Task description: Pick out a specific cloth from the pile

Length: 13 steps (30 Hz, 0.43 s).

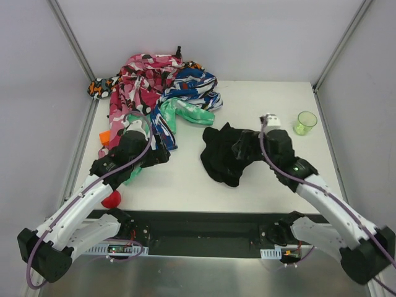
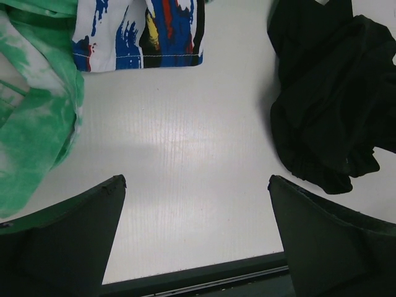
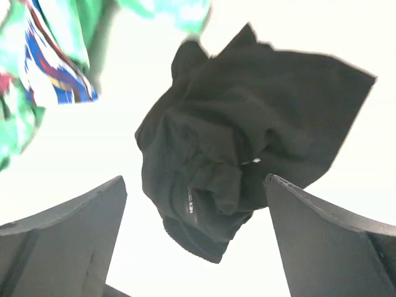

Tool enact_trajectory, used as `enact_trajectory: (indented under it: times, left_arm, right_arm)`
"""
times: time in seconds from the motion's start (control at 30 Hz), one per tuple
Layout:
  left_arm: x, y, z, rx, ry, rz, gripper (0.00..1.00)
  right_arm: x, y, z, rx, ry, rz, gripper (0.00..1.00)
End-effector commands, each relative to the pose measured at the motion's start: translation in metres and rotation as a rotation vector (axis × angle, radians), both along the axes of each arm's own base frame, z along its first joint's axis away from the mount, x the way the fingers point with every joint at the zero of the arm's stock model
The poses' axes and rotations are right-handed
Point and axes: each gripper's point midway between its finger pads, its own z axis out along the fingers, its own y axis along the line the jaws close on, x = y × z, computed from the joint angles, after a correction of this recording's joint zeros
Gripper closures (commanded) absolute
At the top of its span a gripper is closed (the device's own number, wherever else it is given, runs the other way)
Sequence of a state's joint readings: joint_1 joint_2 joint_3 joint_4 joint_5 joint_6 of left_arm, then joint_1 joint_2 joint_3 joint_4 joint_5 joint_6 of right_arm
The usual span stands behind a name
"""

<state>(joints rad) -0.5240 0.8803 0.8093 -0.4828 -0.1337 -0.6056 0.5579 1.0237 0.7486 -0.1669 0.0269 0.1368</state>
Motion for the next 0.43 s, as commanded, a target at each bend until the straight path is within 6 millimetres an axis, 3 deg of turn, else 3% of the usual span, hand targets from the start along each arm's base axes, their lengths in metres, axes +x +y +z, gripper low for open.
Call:
enact_trajectory:
  times: [0.0, 0.17, 0.4]
  left_arm:
    - [0.003, 0.004, 0.008, -0.016, -0.044, 0.032, 0.01]
    - [0.002, 0.008, 0.008, -0.01, -0.051, 0.047, 0.01]
    - [0.001, 0.013, -0.004, 0.014, -0.023, 0.078, 0.01]
  right_arm:
    - [-0.011, -0.075, 0.046, -0.111, -0.145, -0.282, 0.04]
    - [-0.029, -0.125, 0.062, -0.143, -0.238, -0.466, 0.04]
    - [-0.036, -0.134, 0.065, -0.137, -0.31, -0.474, 0.04]
